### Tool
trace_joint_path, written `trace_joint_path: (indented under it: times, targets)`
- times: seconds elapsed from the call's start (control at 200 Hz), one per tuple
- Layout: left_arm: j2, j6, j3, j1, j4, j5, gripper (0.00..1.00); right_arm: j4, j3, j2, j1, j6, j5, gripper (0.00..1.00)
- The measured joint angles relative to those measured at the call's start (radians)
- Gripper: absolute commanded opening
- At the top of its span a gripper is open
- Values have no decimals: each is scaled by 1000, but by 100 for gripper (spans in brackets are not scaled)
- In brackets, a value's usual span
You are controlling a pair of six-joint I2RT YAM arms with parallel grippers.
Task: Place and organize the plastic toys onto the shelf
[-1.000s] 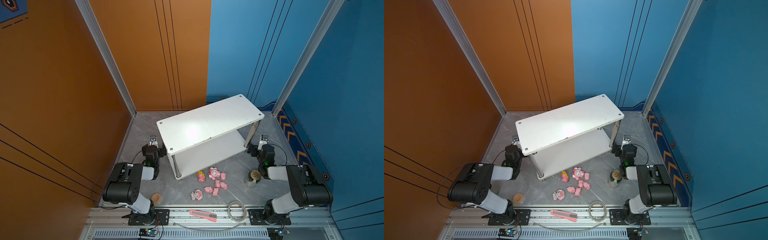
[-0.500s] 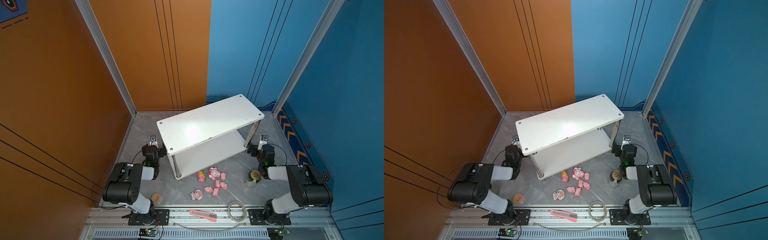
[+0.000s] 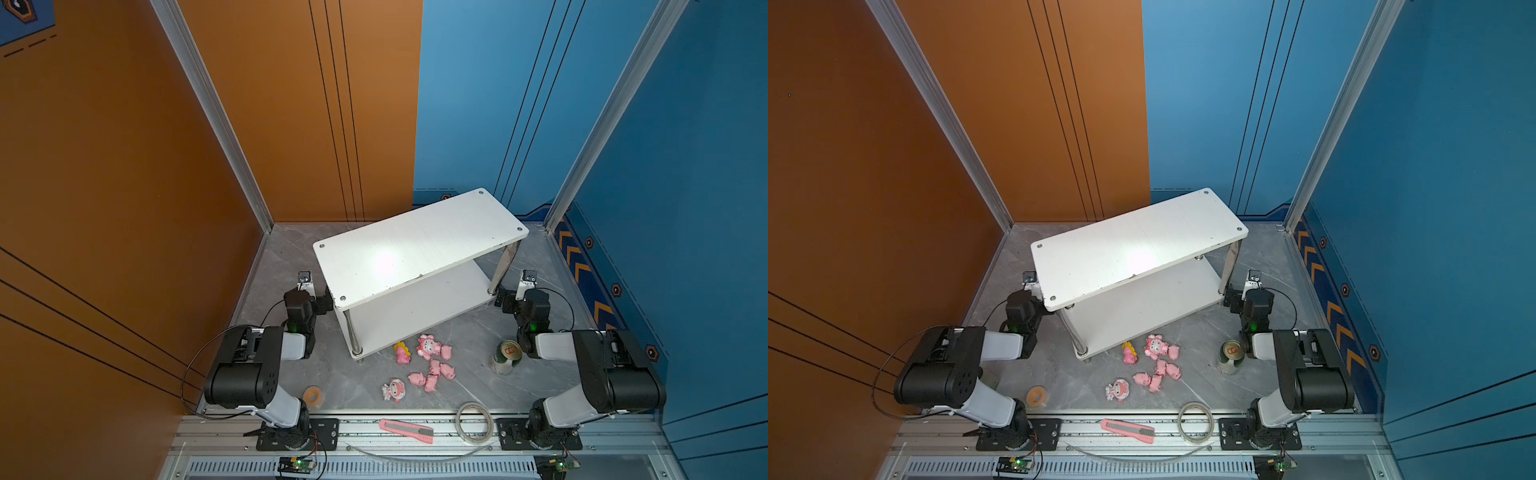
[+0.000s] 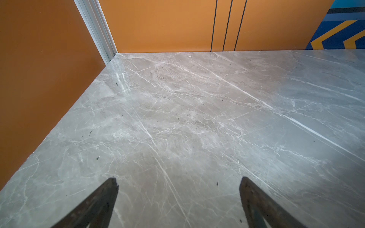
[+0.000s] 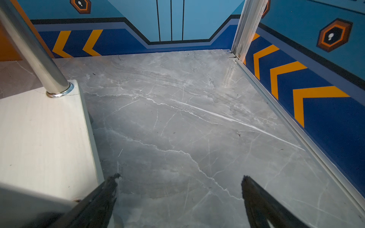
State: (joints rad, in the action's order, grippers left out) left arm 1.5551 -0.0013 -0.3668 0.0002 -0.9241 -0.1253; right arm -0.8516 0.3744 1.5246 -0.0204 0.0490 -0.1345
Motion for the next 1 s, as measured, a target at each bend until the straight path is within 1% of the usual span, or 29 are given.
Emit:
trace_joint_path:
  times: [0.115,0.21,0.295,0.456,0.541,0.546,0.596,0.651,0.696,0.716,0.746,0.811,0.911,1.001]
  targets:
    - [-1,18,0,-2,0,17,98,0,0,0,0,0,0,100]
    - [-37,42,21,-34,-1,-17,98,48,11,-17,-3,0,-5,100]
    - [-144,49,60,-82,32,-108,98,105,18,-74,-11,-1,-22,100]
    - [-372,27,60,-161,101,-291,98,219,32,-224,-37,3,-66,100]
    - [-463,-34,42,-185,170,-415,98,312,61,-293,-47,16,-82,100]
    - [-476,-48,35,-188,190,-438,98,321,65,-298,-48,19,-84,100]
    - [-512,-89,15,-193,248,-504,98,373,85,-335,-55,27,-97,100]
    - [-555,-162,-25,-202,359,-594,98,417,90,-381,-68,34,-108,100]
    - [-578,-206,-51,-206,426,-640,98,456,90,-421,-79,37,-114,97]
    - [-590,-229,-66,-210,464,-659,98,473,90,-440,-85,40,-114,93]
    - [-603,-256,-85,-214,515,-678,98,497,90,-465,-91,45,-111,88]
    - [-622,-307,-126,-225,619,-696,98,555,90,-518,-105,55,-95,83]
    - [-627,-373,-183,-244,761,-690,98,634,90,-593,-119,63,-62,82]
    - [-628,-421,-218,-272,869,-678,98,668,90,-643,-120,63,-23,81]
